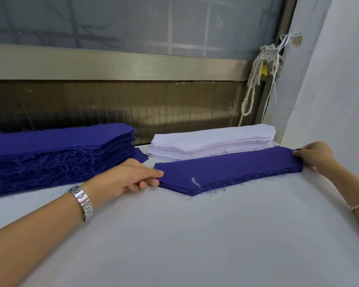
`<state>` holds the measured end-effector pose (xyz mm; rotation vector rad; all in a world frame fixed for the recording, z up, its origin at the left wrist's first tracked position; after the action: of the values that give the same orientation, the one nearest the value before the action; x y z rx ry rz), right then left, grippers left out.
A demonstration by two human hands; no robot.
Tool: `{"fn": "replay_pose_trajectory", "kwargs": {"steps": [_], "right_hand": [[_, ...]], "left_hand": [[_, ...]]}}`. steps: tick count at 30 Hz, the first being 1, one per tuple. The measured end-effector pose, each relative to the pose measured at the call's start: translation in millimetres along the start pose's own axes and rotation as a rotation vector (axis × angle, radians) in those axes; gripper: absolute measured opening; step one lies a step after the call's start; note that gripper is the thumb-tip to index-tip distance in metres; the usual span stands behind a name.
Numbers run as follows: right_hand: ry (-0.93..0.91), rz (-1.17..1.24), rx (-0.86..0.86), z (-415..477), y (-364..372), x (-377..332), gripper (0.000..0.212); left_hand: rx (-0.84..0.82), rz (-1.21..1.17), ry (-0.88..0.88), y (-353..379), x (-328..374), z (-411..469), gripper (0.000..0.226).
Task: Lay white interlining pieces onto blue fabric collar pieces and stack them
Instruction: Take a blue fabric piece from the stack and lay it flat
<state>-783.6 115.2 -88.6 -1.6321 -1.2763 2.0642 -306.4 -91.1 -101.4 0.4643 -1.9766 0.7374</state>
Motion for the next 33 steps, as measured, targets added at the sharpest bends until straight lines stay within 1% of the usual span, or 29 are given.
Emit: {"fn": "replay_pose_trajectory", "kwargs": {"steps": [3,5,7,9,10,11,12,13,14,15,17,19,21,23,25,27,30,33], "right_hand": [[0.011,-0.032,-0.003,-2,0,-1,0.029],[0.01,-0.05,0.011,-4,-1,-3,0.026],[0.011,-0.091,0.026,-7,-2,-5,0.028],[0.001,-0.14,0.05,-15,-4,-9,0.026],[0.005,-0.176,0.07,-20,-6,-13,0.019],[-0.011,-0.222,0.087,-28,-7,-19,0.007],[-0.029,-0.255,0.111,-33,-8,-26,0.013],[-0.057,-0.294,0.128,-38,-6,-35,0.027],[-0.103,-0.319,0.144,-46,-3,-47,0.035],[-0.169,-0.337,0.164,-54,2,-60,0.037],[-0.318,-0.352,0.152,-70,19,-91,0.034],[-0.448,-0.35,0.086,-88,43,-120,0.028],[-0.541,-0.321,0.023,-107,67,-151,0.022],[-0.613,-0.281,-0.036,-125,88,-181,0.018],[-0.673,-0.227,-0.104,-143,110,-211,0.017],[-0.716,-0.162,-0.162,-161,132,-239,0.018],[-0.75,-0.078,-0.242,-187,167,-275,0.019],[-0.753,0.004,-0.296,-205,193,-305,0.02]], "left_hand": [[0.06,0.16,0.022,-2,2,0,0.031],[0.11,0.282,0.024,-5,4,0,0.037],[0.152,0.38,0.036,-9,4,-3,0.042],[0.188,0.466,0.058,-14,5,-8,0.043],[0.209,0.501,0.077,-17,6,-12,0.042],[0.24,0.526,0.108,-20,8,-17,0.041],[0.285,0.537,0.154,-24,11,-23,0.04],[0.346,0.533,0.214,-29,14,-31,0.039],[0.416,0.523,0.282,-36,18,-39,0.037],[0.487,0.512,0.352,-43,21,-49,0.035],[0.614,0.479,0.478,-59,26,-69,0.031],[0.716,0.462,0.587,-78,28,-88,0.028],[0.788,0.493,0.644,-99,27,-102,0.024],[0.876,0.573,0.621,-121,22,-113,0.021],[1.031,0.723,0.558,-146,14,-124,0.021],[1.134,0.834,0.488,-170,7,-134,0.021],[1.162,0.924,0.349,-202,-4,-143,0.02],[1.132,1.001,0.223,-227,-15,-151,0.019]]}}
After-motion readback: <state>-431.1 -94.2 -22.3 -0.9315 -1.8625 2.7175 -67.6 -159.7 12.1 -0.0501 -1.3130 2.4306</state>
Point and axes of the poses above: each hand's wrist, its own z-axis towards the middle knuckle, its own y-axis out of the palm, x = y × z, the point moved 5 cm from there along z, towards the middle knuckle, and after that the axes turned 9 degrees about -x, right-handed, at the moved point
